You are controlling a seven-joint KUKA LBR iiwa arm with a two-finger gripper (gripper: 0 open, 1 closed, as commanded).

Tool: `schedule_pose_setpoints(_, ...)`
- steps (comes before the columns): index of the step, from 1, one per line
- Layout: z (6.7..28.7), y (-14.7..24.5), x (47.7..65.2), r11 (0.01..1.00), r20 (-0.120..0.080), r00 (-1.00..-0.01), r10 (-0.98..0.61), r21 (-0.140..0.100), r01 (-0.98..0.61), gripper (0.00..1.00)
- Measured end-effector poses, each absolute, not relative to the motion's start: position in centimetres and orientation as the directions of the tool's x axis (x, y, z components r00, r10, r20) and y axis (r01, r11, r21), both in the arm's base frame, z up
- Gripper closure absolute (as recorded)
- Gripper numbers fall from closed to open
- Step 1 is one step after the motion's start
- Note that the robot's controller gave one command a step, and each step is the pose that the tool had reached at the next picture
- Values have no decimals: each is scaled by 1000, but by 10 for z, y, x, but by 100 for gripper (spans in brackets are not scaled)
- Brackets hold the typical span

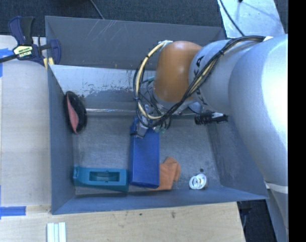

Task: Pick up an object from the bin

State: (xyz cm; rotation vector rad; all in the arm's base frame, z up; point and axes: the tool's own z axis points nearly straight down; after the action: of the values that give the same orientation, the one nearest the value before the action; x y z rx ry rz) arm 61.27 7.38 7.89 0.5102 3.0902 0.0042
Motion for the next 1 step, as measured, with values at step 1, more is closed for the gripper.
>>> schedule_pose_setpoints(1,95,73,611,947,0,-947,321,0,321,100)
